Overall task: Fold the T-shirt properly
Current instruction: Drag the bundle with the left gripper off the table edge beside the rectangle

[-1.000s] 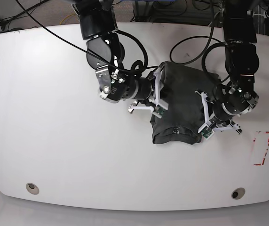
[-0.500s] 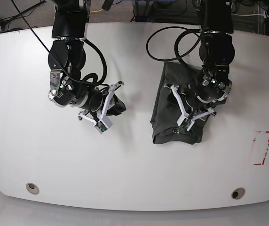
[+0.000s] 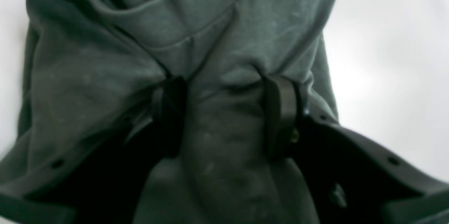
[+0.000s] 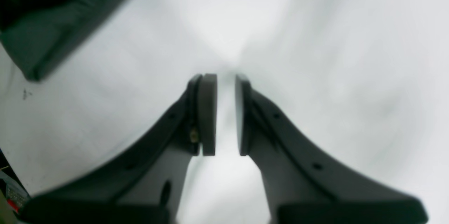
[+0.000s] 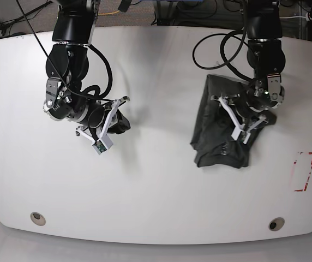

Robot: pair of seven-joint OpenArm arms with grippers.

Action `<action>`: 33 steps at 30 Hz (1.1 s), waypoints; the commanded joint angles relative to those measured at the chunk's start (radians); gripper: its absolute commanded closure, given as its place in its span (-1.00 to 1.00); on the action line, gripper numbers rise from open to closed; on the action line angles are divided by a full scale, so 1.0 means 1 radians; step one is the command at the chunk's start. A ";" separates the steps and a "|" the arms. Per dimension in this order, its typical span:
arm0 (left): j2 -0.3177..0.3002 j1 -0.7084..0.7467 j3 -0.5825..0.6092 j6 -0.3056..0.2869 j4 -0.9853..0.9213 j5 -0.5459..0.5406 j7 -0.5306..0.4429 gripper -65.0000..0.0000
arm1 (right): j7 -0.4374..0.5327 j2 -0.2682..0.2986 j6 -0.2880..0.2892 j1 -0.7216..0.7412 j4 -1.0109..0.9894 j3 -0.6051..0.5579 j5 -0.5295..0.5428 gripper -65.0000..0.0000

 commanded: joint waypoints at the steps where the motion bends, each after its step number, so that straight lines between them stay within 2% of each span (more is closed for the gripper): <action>1: -0.067 -0.012 -0.053 0.019 -0.046 0.047 0.048 0.05 | 0.020 0.017 0.006 0.023 0.033 0.003 0.021 0.74; 4: -0.124 -0.038 -0.096 0.004 -0.092 0.047 0.048 0.05 | 0.020 0.022 0.006 0.021 0.052 0.000 0.022 0.74; 9: -0.251 -0.049 -0.182 -0.097 -0.219 0.047 0.038 0.05 | 0.020 0.033 0.006 0.007 0.096 0.002 0.013 0.74; 15: -0.388 -0.049 -0.217 -0.171 -0.369 0.052 -0.090 0.05 | 0.020 0.062 0.006 -0.016 0.136 0.002 0.012 0.74; 18: -0.451 -0.049 -0.216 -0.197 -0.434 0.047 -0.108 0.05 | 0.020 0.074 0.006 -0.020 0.138 0.002 0.013 0.74; 20: -0.474 -0.049 -0.216 -0.220 -0.435 0.047 -0.105 0.06 | 0.020 0.080 0.006 -0.023 0.139 0.002 0.019 0.74; 27: -0.540 -0.014 -0.237 -0.222 -0.435 0.046 -0.085 0.06 | 0.026 0.122 0.006 -0.043 0.139 0.003 0.013 0.75; 29: -0.543 0.008 -0.281 -0.222 -0.417 0.046 -0.064 0.06 | 0.026 0.137 0.006 -0.046 0.139 0.003 0.015 0.75; 33: -0.529 0.071 -0.403 -0.222 -0.262 0.046 -0.008 0.06 | 0.040 0.157 0.006 -0.071 0.139 0.003 0.019 0.75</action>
